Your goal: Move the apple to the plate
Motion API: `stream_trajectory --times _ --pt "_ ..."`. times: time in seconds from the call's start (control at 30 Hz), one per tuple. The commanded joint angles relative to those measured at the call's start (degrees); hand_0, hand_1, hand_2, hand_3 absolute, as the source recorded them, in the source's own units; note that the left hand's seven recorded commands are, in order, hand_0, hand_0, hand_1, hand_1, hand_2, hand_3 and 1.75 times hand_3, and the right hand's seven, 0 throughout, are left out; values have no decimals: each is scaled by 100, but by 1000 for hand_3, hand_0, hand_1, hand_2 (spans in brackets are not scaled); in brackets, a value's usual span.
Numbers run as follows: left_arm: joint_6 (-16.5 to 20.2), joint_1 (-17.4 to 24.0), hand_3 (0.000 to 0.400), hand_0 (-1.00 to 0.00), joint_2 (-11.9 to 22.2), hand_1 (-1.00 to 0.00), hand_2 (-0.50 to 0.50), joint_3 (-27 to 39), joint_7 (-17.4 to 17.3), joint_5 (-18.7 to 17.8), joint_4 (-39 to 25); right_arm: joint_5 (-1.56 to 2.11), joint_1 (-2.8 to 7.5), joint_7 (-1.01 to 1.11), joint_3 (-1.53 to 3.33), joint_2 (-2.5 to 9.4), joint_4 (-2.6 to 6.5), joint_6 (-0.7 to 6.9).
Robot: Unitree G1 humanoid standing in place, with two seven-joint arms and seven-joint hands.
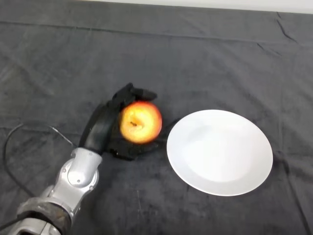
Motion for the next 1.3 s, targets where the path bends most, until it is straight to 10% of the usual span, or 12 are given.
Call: stream_trajectory --times 0.03,1.1,1.3 --pt "-196 -375 400 -1000 -38 -1000 0 -143 148 149 -2 -160 587 52 234 136 360 135" --pt "283 -600 400 -1000 -381 -1000 0 -1983 191 -113 -82 -169 559 42 243 136 420 101" --pt "498 -535 309 -722 -331 -773 25 -2278 77 -231 -171 -169 557 41 244 136 423 98"
